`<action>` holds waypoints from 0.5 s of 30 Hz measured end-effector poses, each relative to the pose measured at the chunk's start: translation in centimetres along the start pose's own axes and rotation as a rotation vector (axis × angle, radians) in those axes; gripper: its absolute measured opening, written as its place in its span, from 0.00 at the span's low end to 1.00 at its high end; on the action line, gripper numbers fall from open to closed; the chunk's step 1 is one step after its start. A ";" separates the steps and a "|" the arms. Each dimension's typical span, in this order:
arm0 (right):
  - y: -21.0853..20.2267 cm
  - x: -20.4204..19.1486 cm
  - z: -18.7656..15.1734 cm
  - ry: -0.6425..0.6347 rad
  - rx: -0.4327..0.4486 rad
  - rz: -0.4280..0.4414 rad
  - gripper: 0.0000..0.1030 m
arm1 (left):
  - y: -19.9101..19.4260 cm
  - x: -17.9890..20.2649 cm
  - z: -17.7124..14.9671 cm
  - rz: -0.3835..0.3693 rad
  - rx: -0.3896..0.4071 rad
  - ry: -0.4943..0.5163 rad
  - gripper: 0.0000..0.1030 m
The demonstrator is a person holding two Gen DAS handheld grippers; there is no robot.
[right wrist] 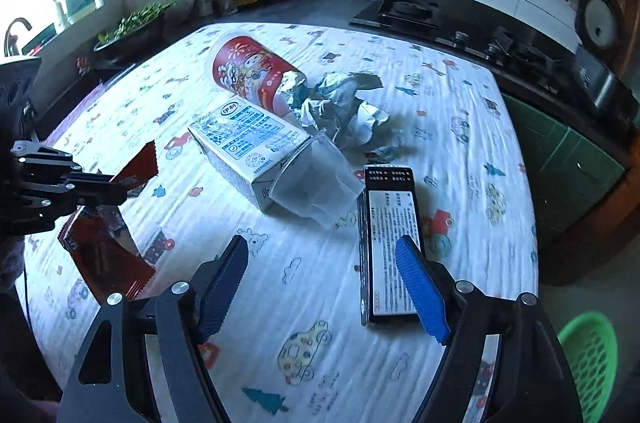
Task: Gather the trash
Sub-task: 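Grasp the orange snack bag with the left gripper, then grasp the clear plastic cup with the right gripper while the left holds the snack bag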
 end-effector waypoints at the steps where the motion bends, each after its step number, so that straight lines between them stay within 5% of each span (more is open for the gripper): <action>1: 0.5 -0.1 0.5 -0.027 -0.009 -0.009 0.72 | 0.0 -0.1 0.0 -0.001 0.000 0.002 0.04; 15: 5.5 -0.6 3.9 -0.265 -0.115 0.011 0.70 | 1.1 -1.4 0.3 -0.011 -0.028 -0.005 0.04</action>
Point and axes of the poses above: each gripper's, at about its wrist camera, not at the fingertips, and y roughly the way its jaws point, x to its right, z to its top, the point moved 6 cm from there along y, roughly the way its jaws point, and after that the axes turned 13 degrees about -x, right-handed, at the moved point
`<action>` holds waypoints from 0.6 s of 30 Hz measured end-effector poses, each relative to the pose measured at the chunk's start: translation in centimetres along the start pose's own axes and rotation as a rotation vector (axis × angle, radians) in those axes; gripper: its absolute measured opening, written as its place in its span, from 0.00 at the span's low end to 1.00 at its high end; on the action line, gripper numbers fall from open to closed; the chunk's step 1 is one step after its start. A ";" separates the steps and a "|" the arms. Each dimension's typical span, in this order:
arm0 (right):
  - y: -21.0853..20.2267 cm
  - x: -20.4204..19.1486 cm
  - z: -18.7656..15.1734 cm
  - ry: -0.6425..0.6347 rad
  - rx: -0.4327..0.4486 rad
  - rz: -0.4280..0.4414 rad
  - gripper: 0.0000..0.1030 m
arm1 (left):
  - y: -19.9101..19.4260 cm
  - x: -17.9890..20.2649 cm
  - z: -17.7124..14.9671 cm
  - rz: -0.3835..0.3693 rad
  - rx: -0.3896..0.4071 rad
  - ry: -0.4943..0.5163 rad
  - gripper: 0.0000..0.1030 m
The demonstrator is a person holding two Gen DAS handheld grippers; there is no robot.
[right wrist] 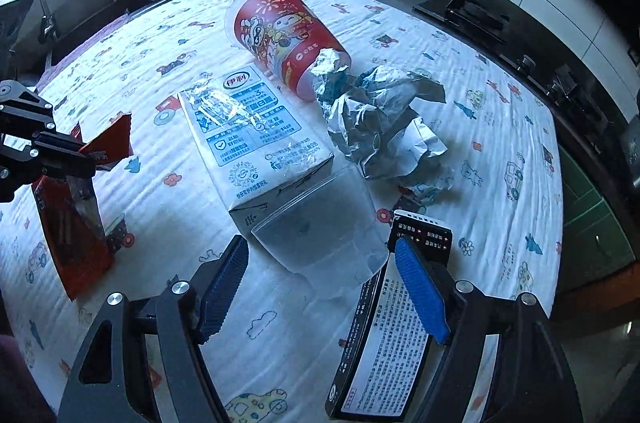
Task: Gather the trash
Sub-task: 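Grasp the clear plastic cup with the right gripper while the left holds the snack bag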
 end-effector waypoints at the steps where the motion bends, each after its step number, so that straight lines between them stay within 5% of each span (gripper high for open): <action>1: 0.3 0.0 0.2 -0.012 -0.007 0.007 0.68 | 0.1 0.0 0.1 -0.002 -0.001 0.001 0.04; 10: 0.9 0.0 0.7 -0.071 -0.002 -0.007 0.62 | 0.3 0.4 0.2 0.003 -0.008 0.013 0.04; 14: 1.2 -0.1 1.1 -0.091 0.001 -0.007 0.73 | 0.1 0.5 0.2 0.005 -0.007 0.016 0.04; 18: 1.6 -0.2 1.5 -0.114 0.002 -0.010 0.74 | 0.3 0.3 0.2 0.005 -0.013 0.010 0.04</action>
Point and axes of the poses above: each gripper's, at about its wrist camera, not at the fingertips, and y roughly the way its jaws point, x to its right, z to its top, the point moved 6 cm from there along y, roughly the way its jaws point, and after that the axes turned 13 degrees about -x, right-handed, at the moved point
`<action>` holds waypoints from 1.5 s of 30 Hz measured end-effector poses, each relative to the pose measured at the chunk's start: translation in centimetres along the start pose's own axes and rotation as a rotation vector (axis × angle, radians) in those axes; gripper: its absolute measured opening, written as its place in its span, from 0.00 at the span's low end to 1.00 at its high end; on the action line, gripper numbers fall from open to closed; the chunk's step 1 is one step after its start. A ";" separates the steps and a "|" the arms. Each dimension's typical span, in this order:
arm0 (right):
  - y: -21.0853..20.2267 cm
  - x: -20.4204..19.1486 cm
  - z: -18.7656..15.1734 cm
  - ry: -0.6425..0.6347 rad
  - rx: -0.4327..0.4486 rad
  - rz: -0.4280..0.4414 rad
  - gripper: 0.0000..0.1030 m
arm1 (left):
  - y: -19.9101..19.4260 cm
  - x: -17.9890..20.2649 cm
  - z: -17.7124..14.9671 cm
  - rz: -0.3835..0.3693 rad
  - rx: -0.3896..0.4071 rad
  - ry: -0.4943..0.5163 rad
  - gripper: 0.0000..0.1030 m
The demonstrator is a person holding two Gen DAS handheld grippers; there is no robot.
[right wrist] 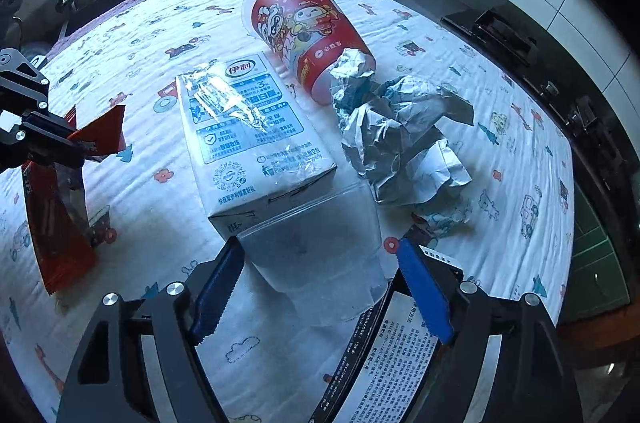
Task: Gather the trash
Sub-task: 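Grasp the clear plastic cup with the right gripper while the left holds the snack bag, then carry both items to the green basket while the right gripper releases the cup inside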
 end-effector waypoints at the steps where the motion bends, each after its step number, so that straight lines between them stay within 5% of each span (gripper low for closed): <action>1: 0.1 -0.1 0.1 -0.004 -0.002 -0.002 0.72 | 0.1 -0.1 0.0 0.000 -0.002 -0.003 0.04; 3: 0.3 -0.2 0.1 -0.004 -0.004 0.014 0.61 | 0.2 -0.2 -0.1 0.000 -0.004 -0.006 0.04; 13: -1.9 -1.4 -1.3 0.109 0.034 0.086 0.58 | -0.7 0.7 -0.2 -0.016 0.019 0.013 0.04; 24: -7.4 -2.6 -8.3 0.340 0.094 0.061 0.57 | -2.7 6.6 -0.2 -0.065 0.059 0.110 0.04; 31: -11.1 -0.6 -16.3 0.550 0.140 0.018 0.57 | -2.1 13.0 0.5 -0.110 0.052 0.212 0.04; 45: -13.8 8.6 -37.2 0.970 0.089 -0.131 0.58 | -0.3 25.3 4.1 -0.160 0.043 0.352 0.04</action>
Point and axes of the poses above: each gripper's, at about its wrist camera, not at the fingertips, and y roughly the way its jaws point, x to its right, z to its top, the point moved 6 cm from there along y, roughly the way its jaws point, and after that the axes turned 13 degrees about -x, right-handed, at the moved point
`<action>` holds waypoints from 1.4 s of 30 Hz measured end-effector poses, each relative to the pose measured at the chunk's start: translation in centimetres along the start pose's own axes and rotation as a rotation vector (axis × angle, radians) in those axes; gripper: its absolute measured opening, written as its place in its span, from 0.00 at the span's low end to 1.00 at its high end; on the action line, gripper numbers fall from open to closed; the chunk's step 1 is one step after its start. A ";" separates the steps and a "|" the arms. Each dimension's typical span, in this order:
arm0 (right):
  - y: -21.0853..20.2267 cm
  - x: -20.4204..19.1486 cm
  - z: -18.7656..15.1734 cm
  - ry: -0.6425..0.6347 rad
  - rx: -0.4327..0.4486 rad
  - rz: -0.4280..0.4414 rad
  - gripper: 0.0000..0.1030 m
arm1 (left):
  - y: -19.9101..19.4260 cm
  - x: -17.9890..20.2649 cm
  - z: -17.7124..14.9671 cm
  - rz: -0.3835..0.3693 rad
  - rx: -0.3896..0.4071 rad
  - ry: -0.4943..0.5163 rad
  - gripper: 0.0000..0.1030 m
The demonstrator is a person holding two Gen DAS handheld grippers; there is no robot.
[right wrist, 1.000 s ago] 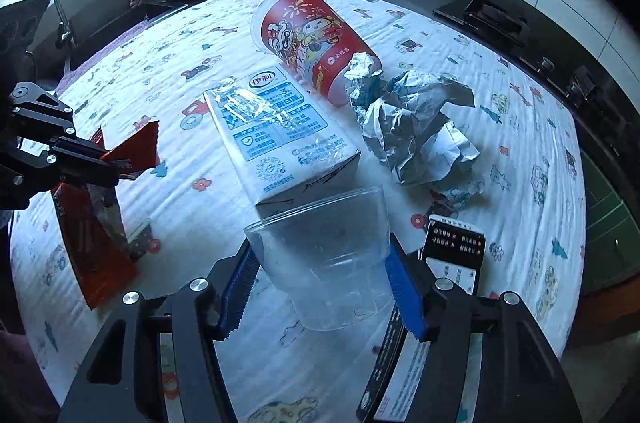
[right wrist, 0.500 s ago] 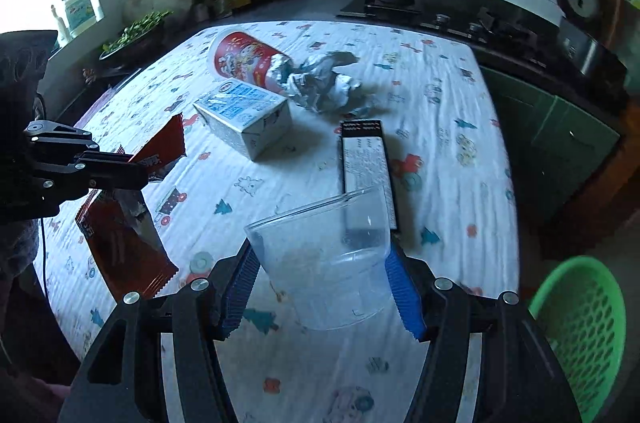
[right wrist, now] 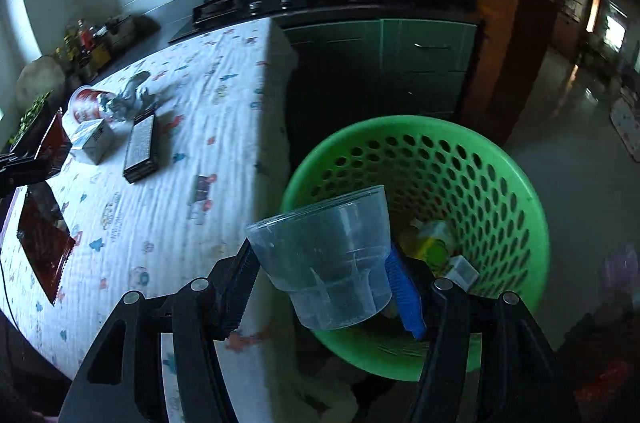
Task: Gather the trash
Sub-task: 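Carry both items to the green basket while the right gripper releases the cup inside, then drop the orange snack bag into the green basket by opening the left gripper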
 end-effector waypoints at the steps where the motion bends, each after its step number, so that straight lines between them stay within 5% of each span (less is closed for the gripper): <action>1: 0.1 0.9 -0.2 0.016 -0.003 -0.007 0.58 | 0.3 0.6 0.6 -0.002 0.000 0.009 0.04; 18: 3.5 7.5 -2.3 0.133 -0.046 0.005 0.60 | 7.3 8.6 10.0 -0.005 -0.029 0.077 0.04; 37: 0.5 8.5 -4.9 0.140 0.019 0.020 0.63 | 15.8 11.0 13.5 0.022 -0.119 0.036 0.05; 40: 0.2 8.5 -5.2 0.140 0.024 0.022 0.64 | 16.5 11.2 13.1 0.030 -0.132 0.042 0.12; 42: 0.1 8.5 -5.3 0.141 0.029 0.023 0.64 | 16.6 11.2 13.1 0.030 -0.130 0.042 0.37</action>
Point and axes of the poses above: each gripper's, at about its wrist camera, not at the fingertips, and y roughly the way its jaws point, x to its right, z to its top, the point moved 6 cm from there along y, roughly the way its jaws point, and after that the axes turned 13 degrees about -x, right-handed, at the moved point
